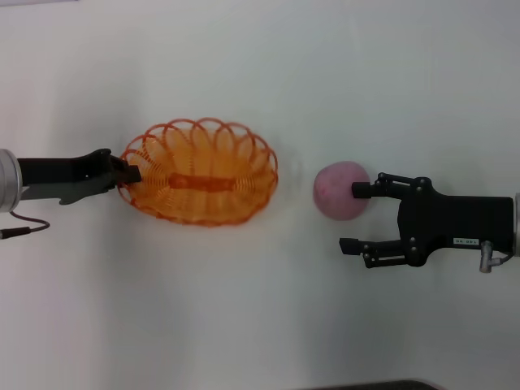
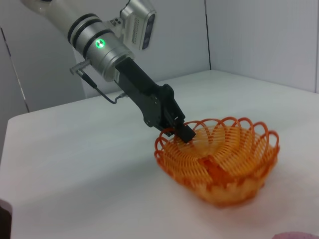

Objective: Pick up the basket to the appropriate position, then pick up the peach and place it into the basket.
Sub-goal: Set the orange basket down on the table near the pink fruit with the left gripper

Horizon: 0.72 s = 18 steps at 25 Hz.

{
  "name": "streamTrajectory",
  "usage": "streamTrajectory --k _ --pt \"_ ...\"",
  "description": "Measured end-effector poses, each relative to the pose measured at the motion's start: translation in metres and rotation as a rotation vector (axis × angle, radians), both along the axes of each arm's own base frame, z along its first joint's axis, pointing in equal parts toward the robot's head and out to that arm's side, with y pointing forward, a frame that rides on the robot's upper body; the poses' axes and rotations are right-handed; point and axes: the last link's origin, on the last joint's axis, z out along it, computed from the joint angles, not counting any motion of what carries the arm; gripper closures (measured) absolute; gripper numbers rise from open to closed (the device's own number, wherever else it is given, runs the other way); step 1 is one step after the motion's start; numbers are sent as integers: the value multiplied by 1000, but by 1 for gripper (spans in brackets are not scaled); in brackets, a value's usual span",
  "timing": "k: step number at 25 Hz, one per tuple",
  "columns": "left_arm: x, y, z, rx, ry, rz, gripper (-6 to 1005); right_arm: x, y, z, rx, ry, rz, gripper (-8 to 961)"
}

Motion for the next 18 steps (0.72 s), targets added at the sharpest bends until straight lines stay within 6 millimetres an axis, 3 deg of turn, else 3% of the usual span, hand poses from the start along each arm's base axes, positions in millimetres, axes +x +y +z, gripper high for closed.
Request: streamTrajectory --k 4,12,18 --pt "2 0 0 0 -12 -4 905 0 1 0 2 -1 2 19" --pt "6 -4 4 -20 -60 -19 783 -1 2 1 5 -2 5 18" --pt "5 -5 10 -8 -82 -31 518 -1 2 1 6 -2 6 18"
